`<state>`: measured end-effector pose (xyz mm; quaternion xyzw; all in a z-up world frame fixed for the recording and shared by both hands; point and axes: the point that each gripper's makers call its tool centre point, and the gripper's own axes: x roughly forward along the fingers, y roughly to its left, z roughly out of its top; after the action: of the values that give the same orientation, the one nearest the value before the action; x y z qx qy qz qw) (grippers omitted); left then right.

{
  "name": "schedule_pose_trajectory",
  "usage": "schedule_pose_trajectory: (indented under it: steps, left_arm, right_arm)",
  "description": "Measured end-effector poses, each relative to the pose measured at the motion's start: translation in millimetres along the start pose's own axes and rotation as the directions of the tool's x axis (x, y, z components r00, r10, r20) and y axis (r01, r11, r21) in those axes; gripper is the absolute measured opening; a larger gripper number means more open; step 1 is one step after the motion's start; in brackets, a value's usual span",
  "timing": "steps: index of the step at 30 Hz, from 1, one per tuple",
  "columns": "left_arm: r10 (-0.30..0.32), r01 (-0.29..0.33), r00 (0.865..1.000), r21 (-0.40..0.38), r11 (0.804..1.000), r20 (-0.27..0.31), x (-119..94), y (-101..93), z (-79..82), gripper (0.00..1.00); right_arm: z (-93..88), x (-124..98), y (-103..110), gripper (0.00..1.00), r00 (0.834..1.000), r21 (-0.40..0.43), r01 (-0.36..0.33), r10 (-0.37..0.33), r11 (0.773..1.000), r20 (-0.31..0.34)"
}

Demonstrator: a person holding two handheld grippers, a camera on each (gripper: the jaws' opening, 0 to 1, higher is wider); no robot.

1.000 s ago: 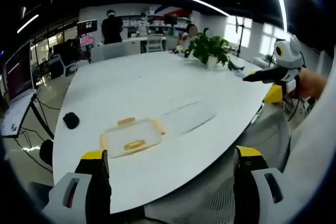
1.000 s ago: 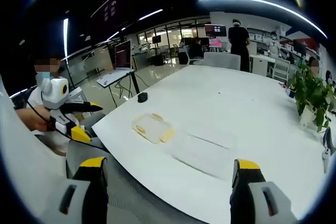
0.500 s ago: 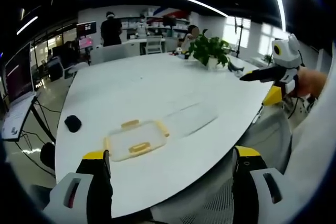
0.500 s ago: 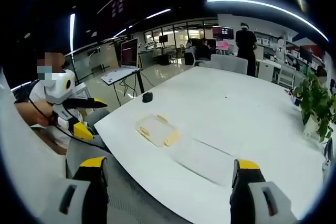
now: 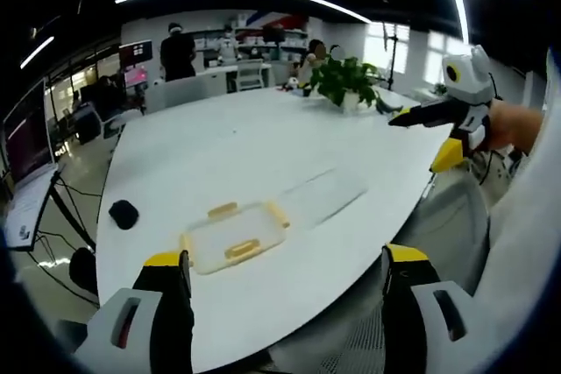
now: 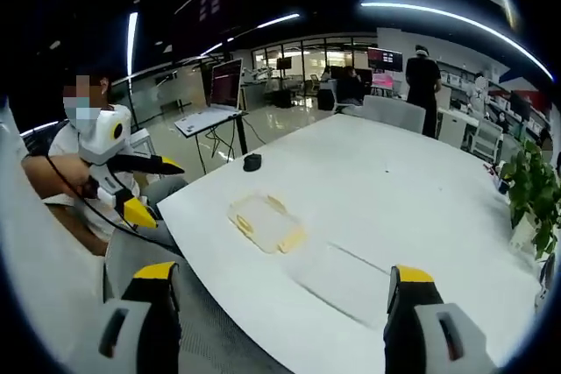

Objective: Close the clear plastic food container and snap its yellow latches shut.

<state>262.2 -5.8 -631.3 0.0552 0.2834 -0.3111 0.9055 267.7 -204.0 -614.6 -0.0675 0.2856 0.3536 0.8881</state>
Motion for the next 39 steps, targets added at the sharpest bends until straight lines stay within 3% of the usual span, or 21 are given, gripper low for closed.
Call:
schedule_pose_trajectory:
  steps: [4, 6, 9, 24, 31, 36, 39]
  left_arm:
    - [0.003, -0.003, 1.000, 0.017, 1.000, -0.010, 1.1, 11.0, 0.6, 0.90]
    - [0.002, -0.002, 1.000, 0.015, 1.000, -0.008, 2.0, 15.7, 1.8, 0.90]
    - [-0.007, 0.008, 1.000, 0.039, 0.999, -0.025, 5.4, 22.2, 1.8, 0.90]
    - [-0.031, 0.035, 0.999, 0.114, 0.993, -0.038, 22.6, 46.6, 11.9, 0.86]
    - [-0.059, 0.066, 0.997, 0.139, 0.988, -0.054, 30.3, 57.0, 7.3, 0.84]
    - [-0.090, 0.101, 0.994, 0.201, 0.974, -0.061, 35.1, 61.2, 7.7, 0.82]
    - [-0.125, 0.136, 0.990, 0.261, 0.956, -0.060, 37.0, 61.6, 12.2, 0.83]
  right_arm:
    - [-1.1, 7.7, -0.2, 0.99, 1.000, -0.024, -0.005, 0.004, 1.000, -0.017]
    - [-0.4, 9.9, -0.6, 0.91, 1.000, -0.029, -0.010, 0.009, 1.000, -0.021]
    - [2.8, 16.2, -2.0, 0.95, 1.000, -0.031, -0.009, 0.008, 0.999, -0.021]
    - [6.3, 44.2, -3.9, 0.92, 0.996, -0.124, -0.055, 0.047, 0.991, -0.069]
    - [5.1, 58.9, -2.9, 0.92, 0.993, -0.168, -0.082, 0.067, 0.982, -0.097]
    - [6.0, 70.1, -0.6, 0.91, 0.990, -0.202, -0.104, 0.083, 0.974, -0.110]
    - [8.8, 74.9, 2.0, 0.89, 0.989, -0.231, -0.119, 0.095, 0.966, -0.114]
